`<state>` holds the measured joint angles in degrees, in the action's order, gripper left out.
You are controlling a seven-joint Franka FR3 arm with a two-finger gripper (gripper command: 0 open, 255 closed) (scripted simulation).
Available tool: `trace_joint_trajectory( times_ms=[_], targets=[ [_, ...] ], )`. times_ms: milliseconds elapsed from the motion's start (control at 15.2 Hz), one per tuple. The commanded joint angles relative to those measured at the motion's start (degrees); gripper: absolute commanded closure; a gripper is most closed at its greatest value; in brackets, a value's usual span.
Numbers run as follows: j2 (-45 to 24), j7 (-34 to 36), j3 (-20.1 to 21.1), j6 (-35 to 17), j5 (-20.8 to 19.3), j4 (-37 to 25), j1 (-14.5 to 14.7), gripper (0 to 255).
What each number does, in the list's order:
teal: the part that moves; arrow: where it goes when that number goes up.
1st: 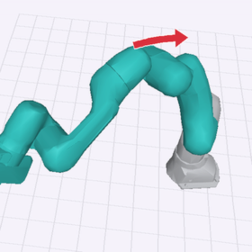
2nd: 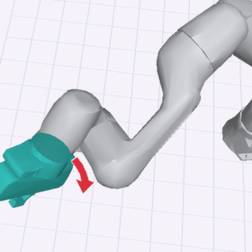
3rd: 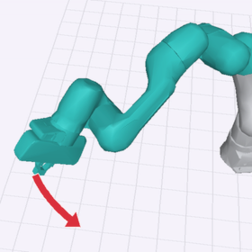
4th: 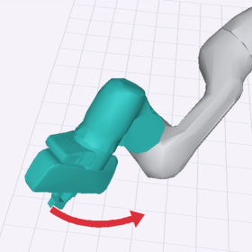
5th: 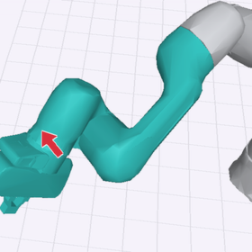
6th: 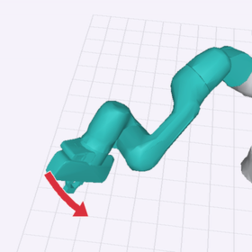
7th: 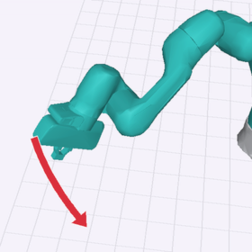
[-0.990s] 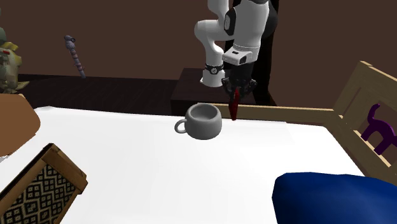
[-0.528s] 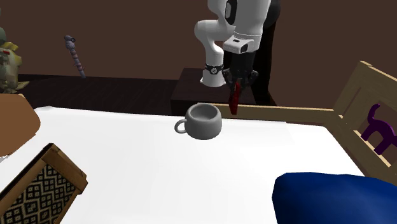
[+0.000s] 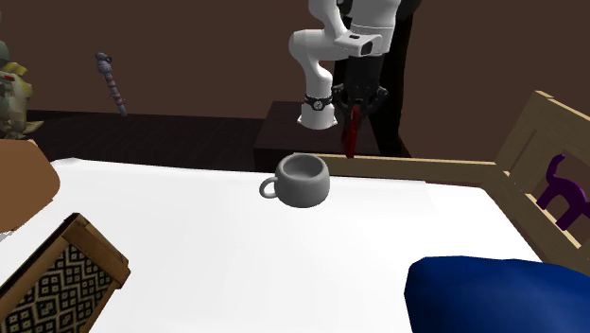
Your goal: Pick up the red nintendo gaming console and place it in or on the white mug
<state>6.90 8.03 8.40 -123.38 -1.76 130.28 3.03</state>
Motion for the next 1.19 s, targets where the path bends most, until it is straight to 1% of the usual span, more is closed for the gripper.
trace_joint_trajectory(
  times_ms=[0,396,792,1122],
  targets=[
    [0.76,-0.20,-0.05,1.60,0.16,-0.84,0.00,255],
    [2.28,-0.55,-0.15,5.66,0.45,-3.39,0.01,255],
    [-0.26,-8.30,-4.70,8.39,-0.48,-8.93,-3.61,255],
    [-3.82,-14.52,-8.09,10.98,-0.83,-15.33,-6.50,255]
  ],
)
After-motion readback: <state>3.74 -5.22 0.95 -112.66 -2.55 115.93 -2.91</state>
